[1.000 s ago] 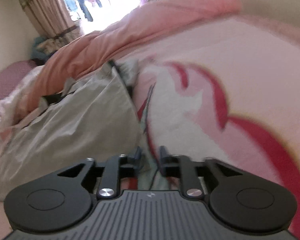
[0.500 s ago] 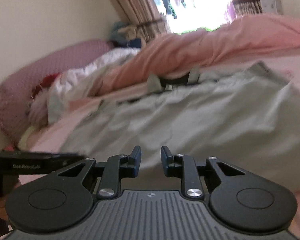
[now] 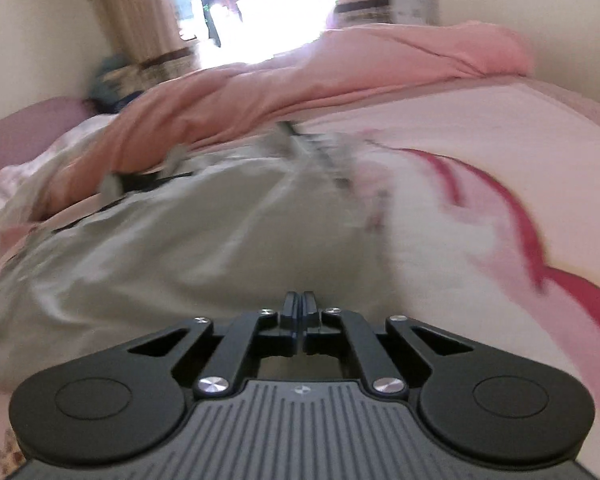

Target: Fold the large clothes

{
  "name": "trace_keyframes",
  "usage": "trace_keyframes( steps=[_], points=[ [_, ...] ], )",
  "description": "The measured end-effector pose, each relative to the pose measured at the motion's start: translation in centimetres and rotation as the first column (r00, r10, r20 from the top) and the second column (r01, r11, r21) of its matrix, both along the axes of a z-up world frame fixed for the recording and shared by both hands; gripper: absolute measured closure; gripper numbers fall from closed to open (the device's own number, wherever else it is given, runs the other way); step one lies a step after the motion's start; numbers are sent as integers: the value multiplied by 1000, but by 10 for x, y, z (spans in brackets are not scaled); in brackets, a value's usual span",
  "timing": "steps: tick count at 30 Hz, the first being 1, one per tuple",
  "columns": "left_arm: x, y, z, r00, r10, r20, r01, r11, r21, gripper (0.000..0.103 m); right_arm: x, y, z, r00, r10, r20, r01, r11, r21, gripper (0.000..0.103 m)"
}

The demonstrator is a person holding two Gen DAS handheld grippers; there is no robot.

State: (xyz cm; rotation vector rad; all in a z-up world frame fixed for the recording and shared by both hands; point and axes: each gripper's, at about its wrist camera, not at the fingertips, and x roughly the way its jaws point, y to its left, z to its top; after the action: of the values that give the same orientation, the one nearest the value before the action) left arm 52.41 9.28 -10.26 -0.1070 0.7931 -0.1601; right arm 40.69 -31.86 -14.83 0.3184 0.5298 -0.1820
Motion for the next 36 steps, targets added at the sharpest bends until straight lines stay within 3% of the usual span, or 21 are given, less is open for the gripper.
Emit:
trace_keyframes(
  steps=[2,5,6,7,9,12,15,19,21,25,31,36],
  points=[
    [-4,0,-1,1000,-8,18,8,1000,5,68,-3,-5,-11,1000,-8,15,7,1000,17,102],
    [-2,-1,8,1000,-8,-20,9,999,35,69,-1,3,-7,1000,-7,1,7,999,-42,101],
    [-1,-4,16,999,-7,-32,8,1000,27,70,1,7,-1,1000,-7,-20,6,998,-54,93],
    [-1,-5,27,1000,-19,-9,20,1000,14,70,5,10,8,1000,-4,-25,3,998,-56,86],
    [3,-15,46,997,-53,61,53,999,5,64,8,15,25,999,24,36,-22,998,-66,83],
    [22,-33,62,990,-91,107,91,996,-1,64,28,28,47,994,65,93,-58,995,-76,82],
    [47,-49,56,987,-112,115,111,994,18,64,56,41,52,990,93,103,-83,992,-92,82],
    [81,-53,24,995,-94,26,92,994,61,63,89,39,32,998,55,22,-52,991,-127,82],
    [87,-49,11,995,-101,21,100,993,57,59,98,30,17,1000,26,-17,-28,991,-128,85],
    [90,-40,5,994,-103,27,103,995,-1,59,92,19,-1,999,43,25,-41,996,-85,89],
    [84,-39,13,996,-89,26,90,996,-10,62,88,20,13,999,33,-6,-34,996,-79,87],
    [31,-32,38,989,-127,75,127,992,13,61,39,24,39,997,33,63,-26,993,-112,81]
  ],
)
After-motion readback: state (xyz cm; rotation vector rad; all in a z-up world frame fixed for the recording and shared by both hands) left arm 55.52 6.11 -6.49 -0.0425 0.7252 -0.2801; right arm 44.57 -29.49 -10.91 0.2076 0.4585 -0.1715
